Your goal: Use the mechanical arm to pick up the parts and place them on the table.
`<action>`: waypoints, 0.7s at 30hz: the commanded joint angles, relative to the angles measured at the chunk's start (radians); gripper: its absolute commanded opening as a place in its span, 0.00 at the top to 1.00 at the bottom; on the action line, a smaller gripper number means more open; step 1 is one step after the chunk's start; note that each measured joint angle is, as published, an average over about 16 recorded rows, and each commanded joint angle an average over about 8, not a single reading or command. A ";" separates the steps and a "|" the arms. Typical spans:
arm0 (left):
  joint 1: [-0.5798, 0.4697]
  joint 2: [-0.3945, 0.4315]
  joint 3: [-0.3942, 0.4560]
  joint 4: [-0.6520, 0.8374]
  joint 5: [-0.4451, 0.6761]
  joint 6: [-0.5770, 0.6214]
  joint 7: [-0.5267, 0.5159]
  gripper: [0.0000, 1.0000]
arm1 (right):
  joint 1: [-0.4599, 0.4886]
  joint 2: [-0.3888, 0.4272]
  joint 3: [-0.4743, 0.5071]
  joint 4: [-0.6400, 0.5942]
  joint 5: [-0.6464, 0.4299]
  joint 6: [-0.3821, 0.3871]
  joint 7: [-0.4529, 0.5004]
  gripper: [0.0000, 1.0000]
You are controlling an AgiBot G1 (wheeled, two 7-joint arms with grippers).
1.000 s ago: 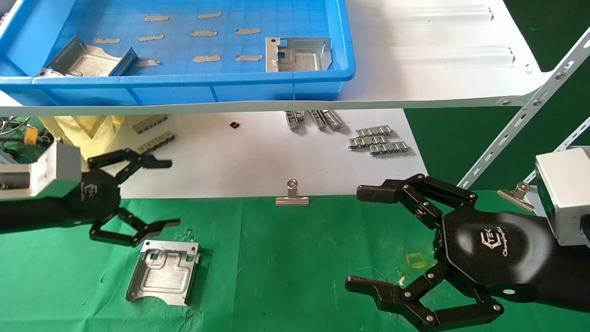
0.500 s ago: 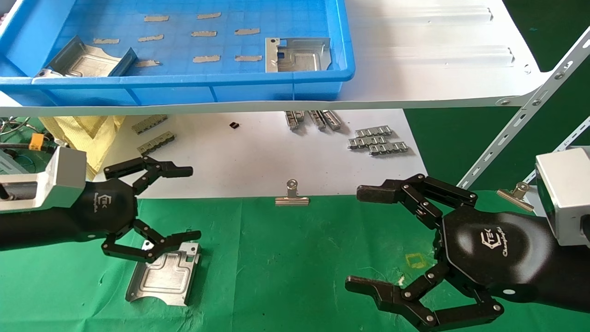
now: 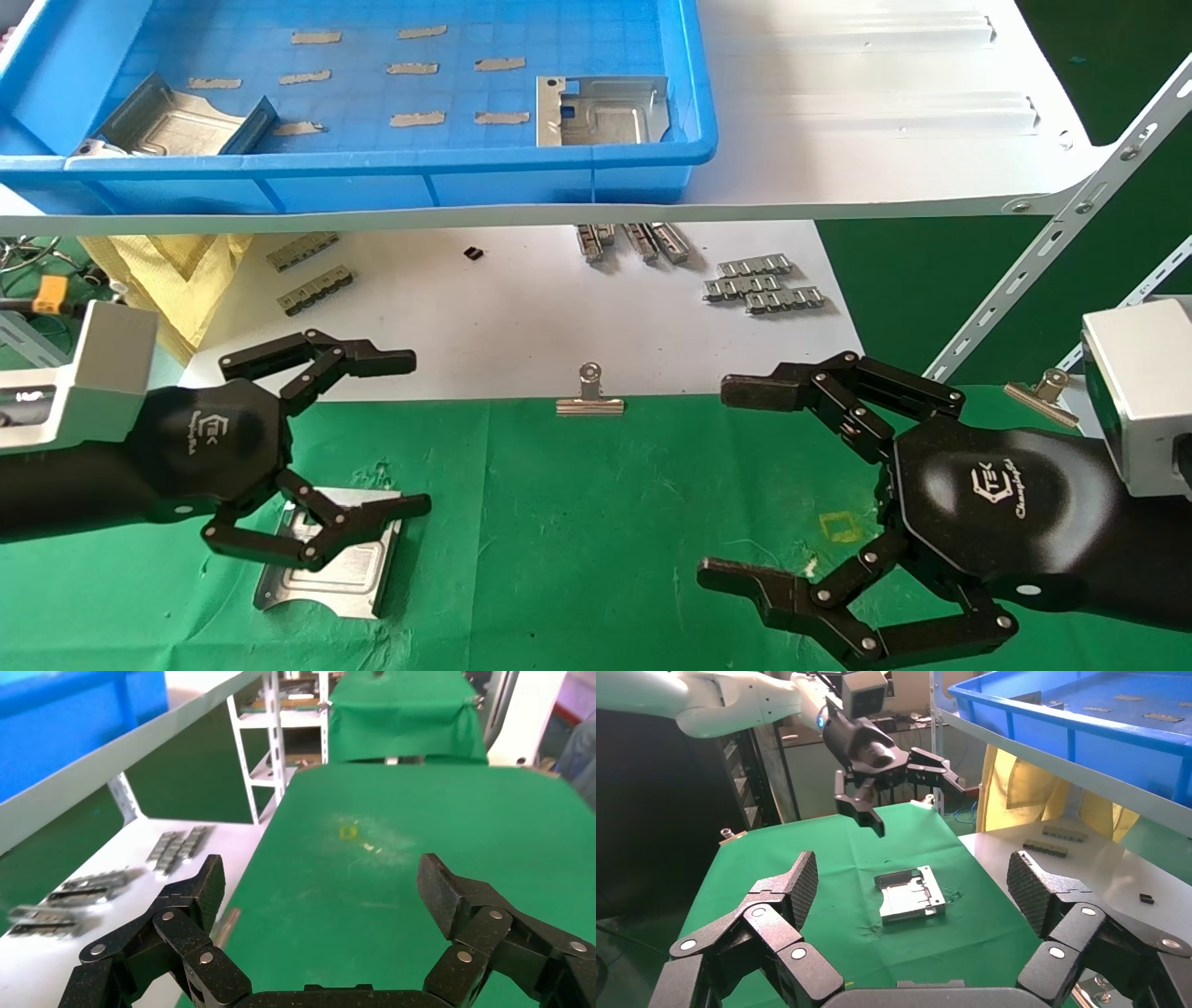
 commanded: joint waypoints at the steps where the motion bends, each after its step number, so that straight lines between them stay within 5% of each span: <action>1: 0.021 -0.005 -0.024 -0.033 -0.003 -0.004 -0.026 0.00 | 0.000 0.000 0.000 0.000 0.000 0.000 0.000 0.00; 21: 0.229 -0.054 -0.259 -0.361 -0.038 -0.040 -0.284 0.00 | 0.000 0.000 0.000 0.000 0.000 0.000 0.000 0.00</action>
